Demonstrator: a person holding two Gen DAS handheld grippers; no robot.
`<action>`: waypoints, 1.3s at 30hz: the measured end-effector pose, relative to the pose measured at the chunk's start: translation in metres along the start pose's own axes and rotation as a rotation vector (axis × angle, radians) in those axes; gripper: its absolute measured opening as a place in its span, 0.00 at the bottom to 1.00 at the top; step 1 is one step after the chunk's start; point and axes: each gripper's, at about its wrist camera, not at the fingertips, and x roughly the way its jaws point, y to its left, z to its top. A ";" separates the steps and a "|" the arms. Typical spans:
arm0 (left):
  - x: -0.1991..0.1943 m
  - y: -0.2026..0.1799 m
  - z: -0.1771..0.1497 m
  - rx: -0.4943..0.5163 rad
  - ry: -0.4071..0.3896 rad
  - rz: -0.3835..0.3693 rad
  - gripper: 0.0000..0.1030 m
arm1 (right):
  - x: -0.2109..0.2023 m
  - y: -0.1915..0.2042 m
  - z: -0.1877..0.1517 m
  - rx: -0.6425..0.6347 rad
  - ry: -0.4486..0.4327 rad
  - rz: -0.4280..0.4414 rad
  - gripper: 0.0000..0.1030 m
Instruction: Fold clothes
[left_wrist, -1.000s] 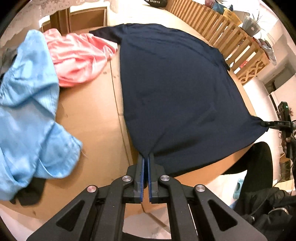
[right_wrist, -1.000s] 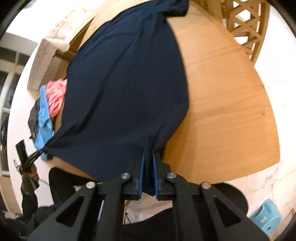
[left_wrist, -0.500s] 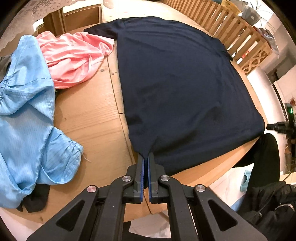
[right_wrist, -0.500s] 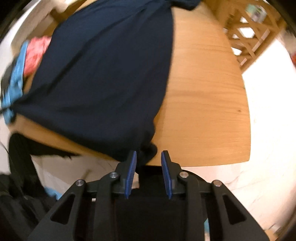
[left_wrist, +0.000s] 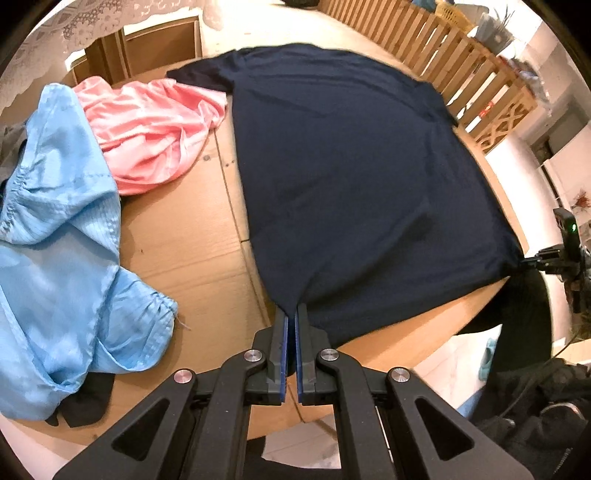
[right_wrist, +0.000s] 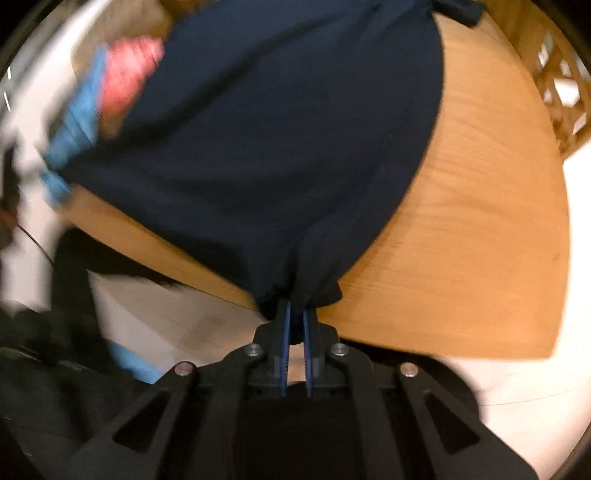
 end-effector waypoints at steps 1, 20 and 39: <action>-0.009 -0.002 0.001 -0.001 -0.011 -0.012 0.02 | -0.012 -0.001 0.001 0.055 -0.030 0.083 0.06; 0.032 -0.001 -0.041 -0.014 0.145 0.013 0.02 | 0.000 -0.029 0.000 0.077 -0.004 -0.347 0.17; 0.036 -0.011 -0.047 0.025 0.199 -0.023 0.18 | 0.035 -0.064 0.001 0.024 0.139 -0.526 0.21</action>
